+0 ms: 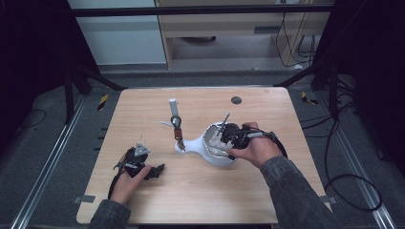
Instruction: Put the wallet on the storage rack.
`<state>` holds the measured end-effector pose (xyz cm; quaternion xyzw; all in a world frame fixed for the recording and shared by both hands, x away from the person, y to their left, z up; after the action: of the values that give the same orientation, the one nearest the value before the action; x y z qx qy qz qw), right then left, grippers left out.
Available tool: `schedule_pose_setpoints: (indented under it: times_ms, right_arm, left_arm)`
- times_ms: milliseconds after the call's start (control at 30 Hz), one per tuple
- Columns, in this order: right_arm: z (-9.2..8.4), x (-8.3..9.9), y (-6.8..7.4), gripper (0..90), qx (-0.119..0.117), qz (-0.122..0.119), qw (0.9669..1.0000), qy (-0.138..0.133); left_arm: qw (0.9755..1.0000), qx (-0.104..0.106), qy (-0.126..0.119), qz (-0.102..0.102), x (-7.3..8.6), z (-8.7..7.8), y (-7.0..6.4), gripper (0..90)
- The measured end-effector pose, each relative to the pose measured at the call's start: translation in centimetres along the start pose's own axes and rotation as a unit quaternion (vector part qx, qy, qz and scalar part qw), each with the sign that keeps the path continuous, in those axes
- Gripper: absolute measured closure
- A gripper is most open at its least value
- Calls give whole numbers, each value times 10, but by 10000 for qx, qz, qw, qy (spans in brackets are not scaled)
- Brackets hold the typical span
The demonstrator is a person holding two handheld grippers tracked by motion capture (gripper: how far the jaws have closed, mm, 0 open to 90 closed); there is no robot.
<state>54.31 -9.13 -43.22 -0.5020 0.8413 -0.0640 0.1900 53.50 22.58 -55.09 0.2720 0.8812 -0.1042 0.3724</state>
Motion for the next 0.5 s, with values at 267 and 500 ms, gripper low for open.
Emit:
schedule_pose_setpoints:
  times_ms: [267,500]
  right_arm:
    - [2,-4,0,309,14,15,10000,-13]
    - [6,-7,1,309,14,2,10000,15]
  left_arm:
    - [10000,1,0,-3,0,0,0,0]
    - [10000,2,-2,-2,0,0,0,0]
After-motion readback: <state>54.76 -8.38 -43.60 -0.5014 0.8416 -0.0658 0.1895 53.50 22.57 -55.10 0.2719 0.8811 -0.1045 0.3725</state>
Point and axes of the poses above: each handheld gripper's, and its own axes: z roughly forward along the jaws, x roughly out of its underside, y roughly to its left, the point moved 6 cm from there along z, roughly forward along the jaws
